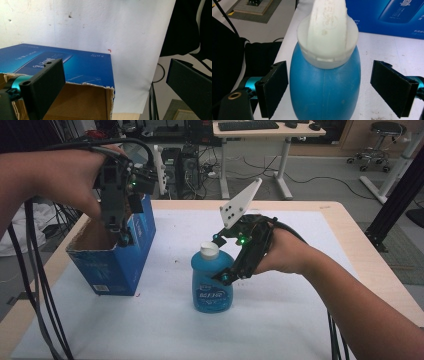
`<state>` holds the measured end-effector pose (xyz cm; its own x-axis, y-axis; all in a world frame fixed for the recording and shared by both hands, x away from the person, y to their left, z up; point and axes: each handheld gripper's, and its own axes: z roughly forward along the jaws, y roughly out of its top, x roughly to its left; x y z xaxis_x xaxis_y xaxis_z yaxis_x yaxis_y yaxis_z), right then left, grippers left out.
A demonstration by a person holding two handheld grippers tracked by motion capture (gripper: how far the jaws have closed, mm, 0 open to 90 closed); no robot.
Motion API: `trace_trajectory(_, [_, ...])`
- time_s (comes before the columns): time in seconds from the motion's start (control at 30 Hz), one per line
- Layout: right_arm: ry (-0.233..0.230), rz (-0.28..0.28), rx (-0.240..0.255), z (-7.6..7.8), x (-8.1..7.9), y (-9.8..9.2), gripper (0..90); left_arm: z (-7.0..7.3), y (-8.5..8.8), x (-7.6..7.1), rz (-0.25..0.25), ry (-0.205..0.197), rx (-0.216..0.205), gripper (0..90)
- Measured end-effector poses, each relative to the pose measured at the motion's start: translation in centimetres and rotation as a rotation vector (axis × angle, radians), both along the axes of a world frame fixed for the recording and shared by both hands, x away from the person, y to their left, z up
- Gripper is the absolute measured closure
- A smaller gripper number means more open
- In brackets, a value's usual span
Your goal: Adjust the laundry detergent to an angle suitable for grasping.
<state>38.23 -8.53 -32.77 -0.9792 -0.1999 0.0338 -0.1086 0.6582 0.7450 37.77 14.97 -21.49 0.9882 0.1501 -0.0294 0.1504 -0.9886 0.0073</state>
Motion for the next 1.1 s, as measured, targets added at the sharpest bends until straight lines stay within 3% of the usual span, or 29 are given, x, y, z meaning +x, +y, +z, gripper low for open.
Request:
trace_trajectory(0.2, [-0.017, -0.021, 0.021, 0.7, 0.1, -1.0, 11.4, 0.0, -0.1, 0.1, -0.006, -0.001, 0.0, 2.0])
trace_trajectory(0.27, [-0.012, -0.029, 0.012, 0.8, 0.1, -1.4, 10.4, 0.0, -0.2, 0.1, -0.008, -0.003, -0.001, 2.0])
trace_trajectory(0.33, [-0.022, -0.052, 0.004, 1.0, 0.1, -1.8, 1.1, 0.0, -0.2, 0.1, -0.008, -0.004, -0.003, 2.0])
trace_trajectory(0.57, [-0.019, -0.075, -0.046, 1.9, 0.2, -3.7, 0.6, -0.1, -0.5, 0.2, -0.011, 0.0, 0.002, 2.0])
trace_trajectory(0.67, [-0.027, -0.088, -0.103, 2.8, 0.2, -4.9, 0.6, -0.1, -0.6, 0.3, -0.011, 0.001, 0.001, 2.0])
trace_trajectory(0.83, [-0.052, -0.098, -0.239, 4.6, 0.1, -6.3, 0.7, -0.2, -0.8, 0.4, -0.012, 0.002, 0.003, 2.0])
trace_trajectory(1.1, [-0.105, -0.102, -0.427, 6.8, -0.5, -7.1, 0.7, -0.5, -1.5, 0.7, -0.028, 0.008, 0.004, 2.0])
